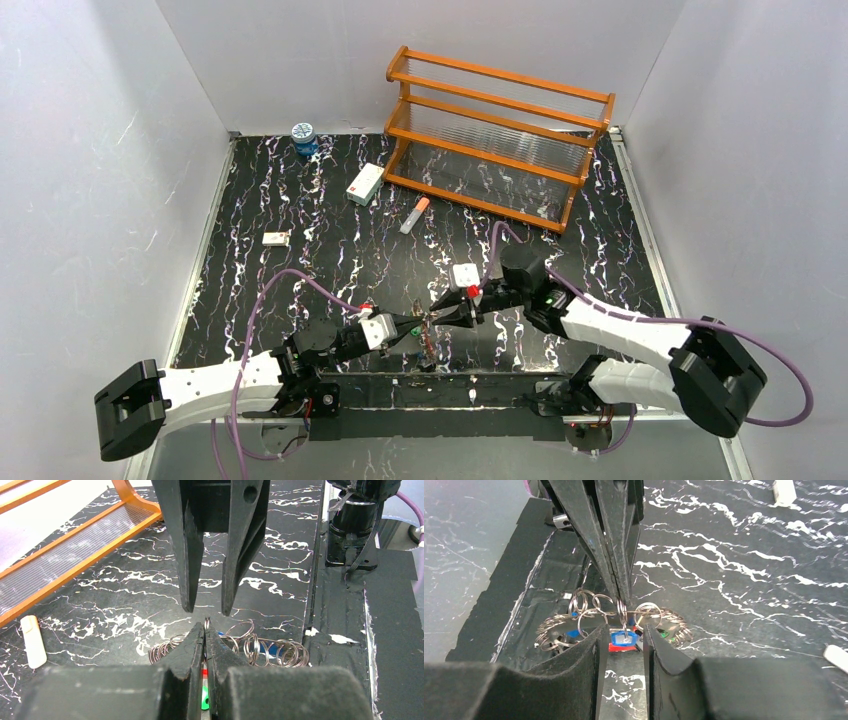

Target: Put the keys on the keyring

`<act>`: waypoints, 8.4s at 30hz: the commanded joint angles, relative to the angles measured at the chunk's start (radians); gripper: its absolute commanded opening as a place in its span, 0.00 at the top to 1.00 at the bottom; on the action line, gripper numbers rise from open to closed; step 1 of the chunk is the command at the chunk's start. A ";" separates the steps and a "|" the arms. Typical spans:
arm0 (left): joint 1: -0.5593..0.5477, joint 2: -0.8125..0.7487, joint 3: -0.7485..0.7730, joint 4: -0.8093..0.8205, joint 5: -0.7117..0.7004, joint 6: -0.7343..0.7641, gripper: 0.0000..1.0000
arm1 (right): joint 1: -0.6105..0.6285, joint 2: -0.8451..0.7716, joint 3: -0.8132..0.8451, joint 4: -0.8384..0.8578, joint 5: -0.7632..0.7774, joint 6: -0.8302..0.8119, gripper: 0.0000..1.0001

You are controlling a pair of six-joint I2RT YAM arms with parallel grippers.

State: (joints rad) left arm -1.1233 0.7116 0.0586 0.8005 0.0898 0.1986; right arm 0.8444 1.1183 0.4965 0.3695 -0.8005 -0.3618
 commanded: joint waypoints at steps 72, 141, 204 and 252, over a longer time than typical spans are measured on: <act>-0.001 0.116 0.233 -0.443 -0.033 0.188 1.00 | 0.205 0.294 0.508 -0.685 0.300 -0.200 0.99; -0.001 -0.085 -0.025 0.167 -0.062 -0.042 1.00 | -0.068 0.104 0.086 -0.017 -0.151 0.117 0.99; -0.001 -0.056 -0.026 0.170 -0.055 -0.042 1.00 | 0.038 0.061 0.167 -0.109 0.076 0.065 0.99; 0.000 0.174 0.198 -0.273 -0.050 0.128 0.79 | 0.207 0.282 0.504 -0.767 0.422 -0.200 0.99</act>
State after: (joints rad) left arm -1.1213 0.8680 0.2367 0.4839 0.0292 0.3393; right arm 1.0473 1.4181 0.9970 -0.4347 -0.3347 -0.5610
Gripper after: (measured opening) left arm 0.229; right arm 0.032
